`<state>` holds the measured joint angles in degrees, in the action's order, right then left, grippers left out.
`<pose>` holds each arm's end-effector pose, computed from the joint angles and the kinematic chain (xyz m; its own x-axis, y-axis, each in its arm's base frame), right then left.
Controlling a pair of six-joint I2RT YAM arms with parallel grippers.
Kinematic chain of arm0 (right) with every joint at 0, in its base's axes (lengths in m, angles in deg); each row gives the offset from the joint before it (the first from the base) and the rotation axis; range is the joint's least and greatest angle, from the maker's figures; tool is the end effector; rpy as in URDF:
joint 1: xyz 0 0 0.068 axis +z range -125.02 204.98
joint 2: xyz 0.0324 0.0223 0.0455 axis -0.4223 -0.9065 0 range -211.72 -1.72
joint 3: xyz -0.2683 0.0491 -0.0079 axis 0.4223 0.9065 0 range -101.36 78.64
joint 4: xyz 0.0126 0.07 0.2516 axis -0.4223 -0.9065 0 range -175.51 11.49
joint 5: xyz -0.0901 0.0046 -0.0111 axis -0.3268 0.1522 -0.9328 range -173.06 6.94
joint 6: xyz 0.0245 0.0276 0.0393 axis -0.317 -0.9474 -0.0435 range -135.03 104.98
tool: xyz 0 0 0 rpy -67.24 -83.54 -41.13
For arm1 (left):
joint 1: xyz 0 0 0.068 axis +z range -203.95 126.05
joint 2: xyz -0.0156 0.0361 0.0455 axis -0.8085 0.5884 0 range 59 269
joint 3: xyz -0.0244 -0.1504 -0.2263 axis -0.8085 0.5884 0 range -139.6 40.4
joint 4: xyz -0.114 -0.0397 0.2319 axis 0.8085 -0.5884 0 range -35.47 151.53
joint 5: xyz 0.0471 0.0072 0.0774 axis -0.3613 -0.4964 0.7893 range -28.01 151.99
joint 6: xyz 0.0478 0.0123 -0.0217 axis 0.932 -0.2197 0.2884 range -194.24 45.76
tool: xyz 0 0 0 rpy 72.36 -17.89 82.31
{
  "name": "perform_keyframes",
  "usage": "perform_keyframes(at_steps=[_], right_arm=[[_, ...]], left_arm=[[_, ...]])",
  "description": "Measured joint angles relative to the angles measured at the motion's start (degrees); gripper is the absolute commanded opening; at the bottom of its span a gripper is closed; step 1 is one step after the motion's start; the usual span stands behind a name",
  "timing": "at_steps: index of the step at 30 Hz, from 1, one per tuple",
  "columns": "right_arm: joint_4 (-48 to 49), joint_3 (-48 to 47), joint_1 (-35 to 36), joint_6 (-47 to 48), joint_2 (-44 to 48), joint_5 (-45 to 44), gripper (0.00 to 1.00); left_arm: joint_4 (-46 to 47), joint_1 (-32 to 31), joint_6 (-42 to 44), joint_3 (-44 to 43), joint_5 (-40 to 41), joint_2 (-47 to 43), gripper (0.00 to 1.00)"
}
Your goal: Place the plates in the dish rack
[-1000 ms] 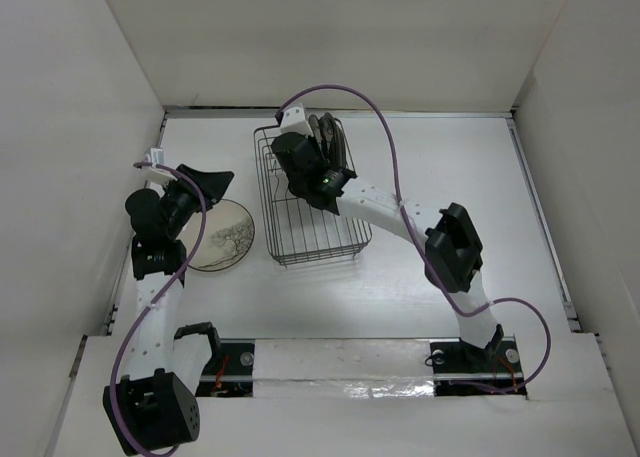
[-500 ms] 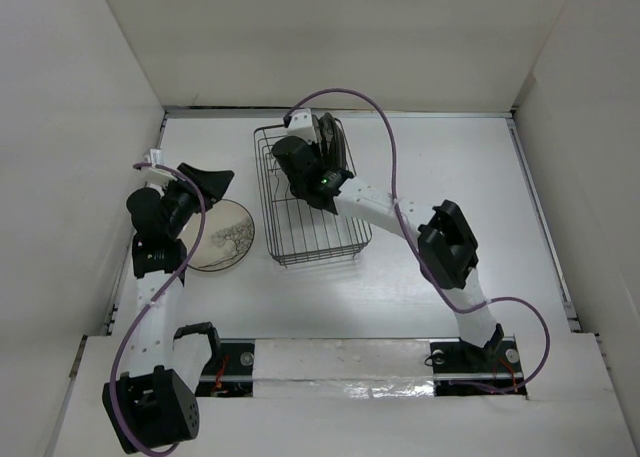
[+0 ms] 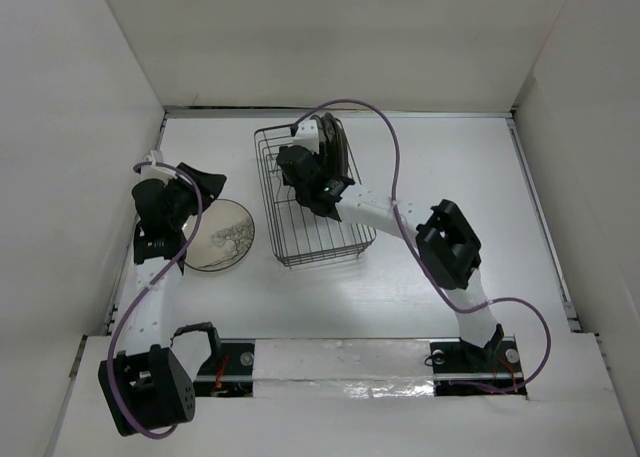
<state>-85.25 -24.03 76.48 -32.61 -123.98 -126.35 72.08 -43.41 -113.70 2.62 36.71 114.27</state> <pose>0.3313 0.3772 0.2669 -0.3198 -0.0487 -0.9462 -0.0949 0.9953 -0.0192 0.2256 0.0266 0.3012 -0.2512 -0.6314 -0.7336 0.1185 0.7321 -0.6708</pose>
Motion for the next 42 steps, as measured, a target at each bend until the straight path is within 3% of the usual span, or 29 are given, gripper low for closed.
perform_keyframes(at_steps=[4,9,13,15,21,26,42], right_arm=[[3.1,5.3,0.2,-1.1,4.0,3.7,0.86],[6.2,12.0,-0.6,-0.6,11.3,9.0,0.95],[10.3,17.1,-1.7,0.4,18.6,14.2,0.97],[11.7,17.8,-2.0,0.9,20.8,16.5,0.98],[15.9,19.5,-1.0,1.3,24.4,23.8,0.99],[16.7,23.1,0.7,1.8,27.8,28.0,0.99],[21.0,28.2,1.0,2.6,36.6,33.3,0.99]], left_arm=[[-4.4,0.0,1.2,-0.3,6.2,0.5,0.42],[-10.4,1.6,1.9,-0.7,11.7,1.7,0.38],[-19.8,3.8,2.0,-3.9,17.2,6.7,0.4],[-24.8,4.1,2.1,-6.1,20.5,9.4,0.51],[-34.9,4.2,0.7,-7.1,26.0,10.6,0.66],[-41.7,4.2,-1.9,-7.1,28.7,10.6,0.66],[-36.7,4.2,-14.0,9.2,22.9,6.6,0.64]])
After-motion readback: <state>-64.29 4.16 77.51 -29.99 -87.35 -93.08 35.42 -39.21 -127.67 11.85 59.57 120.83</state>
